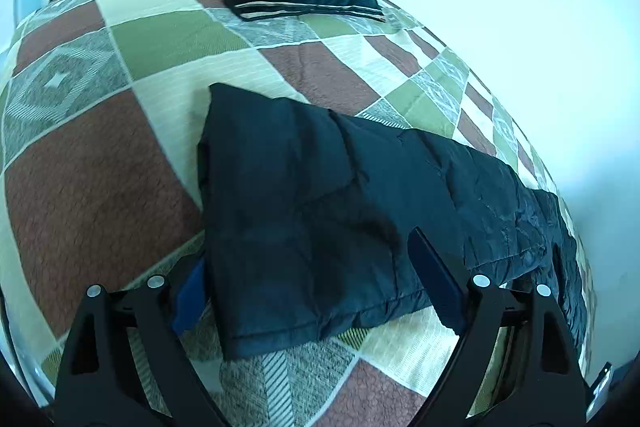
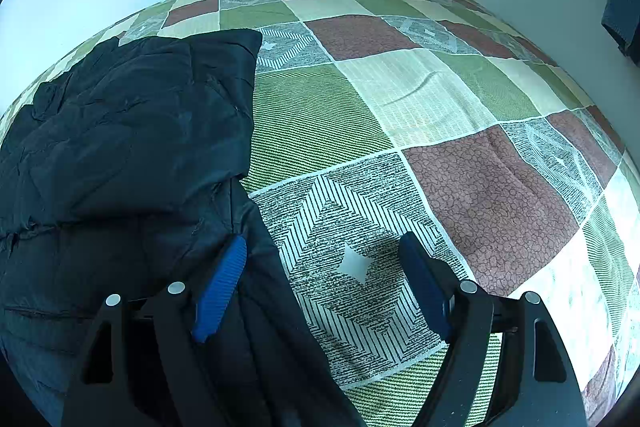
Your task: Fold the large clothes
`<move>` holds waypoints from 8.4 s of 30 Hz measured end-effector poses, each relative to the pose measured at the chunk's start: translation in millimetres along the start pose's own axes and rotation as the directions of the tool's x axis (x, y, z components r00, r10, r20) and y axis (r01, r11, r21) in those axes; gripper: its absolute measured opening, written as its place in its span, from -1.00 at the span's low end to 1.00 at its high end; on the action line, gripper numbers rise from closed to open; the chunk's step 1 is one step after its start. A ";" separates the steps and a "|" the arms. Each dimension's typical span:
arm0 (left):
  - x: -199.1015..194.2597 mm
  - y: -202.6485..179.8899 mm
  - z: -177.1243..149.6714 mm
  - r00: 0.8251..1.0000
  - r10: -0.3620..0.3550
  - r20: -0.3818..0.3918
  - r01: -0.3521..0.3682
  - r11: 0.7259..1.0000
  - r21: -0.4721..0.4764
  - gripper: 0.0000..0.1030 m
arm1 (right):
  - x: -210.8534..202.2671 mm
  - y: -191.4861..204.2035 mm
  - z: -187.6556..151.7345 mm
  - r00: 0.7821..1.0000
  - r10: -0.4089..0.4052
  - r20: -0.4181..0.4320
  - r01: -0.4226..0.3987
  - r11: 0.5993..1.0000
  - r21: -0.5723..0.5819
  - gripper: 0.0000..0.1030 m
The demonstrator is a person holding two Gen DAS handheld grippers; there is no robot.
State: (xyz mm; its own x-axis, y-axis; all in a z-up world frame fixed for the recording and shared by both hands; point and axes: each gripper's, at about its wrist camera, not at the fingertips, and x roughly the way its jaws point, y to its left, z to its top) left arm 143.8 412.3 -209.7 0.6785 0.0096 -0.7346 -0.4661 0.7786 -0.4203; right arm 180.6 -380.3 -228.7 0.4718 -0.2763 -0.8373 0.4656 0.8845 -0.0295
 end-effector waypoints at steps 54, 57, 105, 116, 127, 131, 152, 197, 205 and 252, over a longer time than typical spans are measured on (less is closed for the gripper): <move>14.9 -427.9 -141.6 0.912 -0.339 -0.232 0.408 0.687 0.601 -0.87 | -1.0 -2.5 0.2 1.000 0.013 0.006 -0.013 1.000 0.011 0.51; 30.1 -456.6 -161.7 0.901 -0.327 -0.284 0.433 0.663 0.611 -0.87 | -0.7 -2.0 0.8 1.000 0.013 0.007 -0.013 1.000 0.012 0.51; 46.7 -527.9 -247.7 0.866 -0.287 -0.409 0.498 0.559 0.663 0.21 | -0.9 -2.0 -1.2 1.000 0.017 0.012 -0.017 1.000 0.019 0.51; 49.7 -411.9 -127.7 0.981 -0.134 -0.137 0.192 0.715 0.672 0.25 | -58.0 22.1 23.7 0.988 0.132 0.083 -0.136 0.990 0.042 0.51; 99.3 -340.4 -79.5 0.996 0.049 -0.074 0.003 0.809 0.588 0.25 | -16.9 136.4 42.9 0.944 0.320 -0.082 -0.325 0.944 -0.053 -0.49; 109.4 -333.1 -77.1 0.994 0.060 -0.092 0.003 0.822 0.569 0.29 | -23.6 151.6 47.8 0.957 0.289 -0.036 -0.291 0.952 -0.092 -0.63; 80.0 -352.7 -71.7 0.998 -0.025 -0.049 0.048 0.825 0.562 0.38 | -41.3 136.7 63.4 0.954 0.297 0.040 -0.291 0.951 -0.104 -0.20; 123.2 -455.5 -122.5 0.993 -0.037 -0.114 0.103 0.747 0.657 0.42 | -7.7 213.8 78.8 0.936 0.353 -0.003 -0.347 0.916 -0.200 -0.07; 155.0 -451.3 -152.2 0.983 0.056 -0.178 0.088 0.703 0.706 0.44 | 19.3 226.2 46.8 0.962 0.265 -0.063 -0.272 0.922 -0.277 0.07; -62.2 -162.0 -208.2 0.932 -0.166 -0.323 0.308 0.831 0.462 -0.13 | -128.2 -66.7 -167.7 0.920 0.380 -0.093 -0.379 0.925 0.027 -0.12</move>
State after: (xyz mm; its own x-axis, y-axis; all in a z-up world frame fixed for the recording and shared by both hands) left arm 58.9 154.9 -206.8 0.5259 -0.3228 -0.7869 0.0842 0.9404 -0.3295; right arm -36.5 -340.8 -211.0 0.5419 0.1169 -0.8323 0.2721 0.9125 0.3053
